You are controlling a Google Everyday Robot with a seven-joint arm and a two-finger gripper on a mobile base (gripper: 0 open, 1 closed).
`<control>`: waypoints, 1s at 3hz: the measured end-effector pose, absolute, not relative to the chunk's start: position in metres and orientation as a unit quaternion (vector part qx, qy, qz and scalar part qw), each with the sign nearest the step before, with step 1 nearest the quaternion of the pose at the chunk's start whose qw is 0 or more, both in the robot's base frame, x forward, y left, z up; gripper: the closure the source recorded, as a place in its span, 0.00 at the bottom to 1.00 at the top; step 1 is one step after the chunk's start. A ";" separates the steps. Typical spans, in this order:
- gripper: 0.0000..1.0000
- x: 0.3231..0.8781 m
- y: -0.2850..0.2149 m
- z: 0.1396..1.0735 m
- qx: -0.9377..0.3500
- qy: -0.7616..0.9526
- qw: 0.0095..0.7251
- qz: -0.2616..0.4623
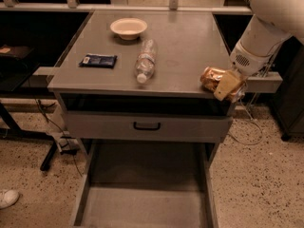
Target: Place orange can into middle drawer
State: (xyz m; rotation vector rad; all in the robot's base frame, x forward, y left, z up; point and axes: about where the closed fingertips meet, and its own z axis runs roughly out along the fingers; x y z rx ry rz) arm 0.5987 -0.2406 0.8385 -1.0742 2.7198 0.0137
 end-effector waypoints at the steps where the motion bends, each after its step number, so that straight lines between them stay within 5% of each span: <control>1: 1.00 0.584 -0.241 0.845 -0.364 0.924 0.116 -0.002; 3: 1.00 0.499 -0.248 0.839 -0.337 0.936 0.104 0.003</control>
Offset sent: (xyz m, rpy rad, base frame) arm -0.1138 -0.0164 0.0065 -0.0141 -0.0122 -0.0965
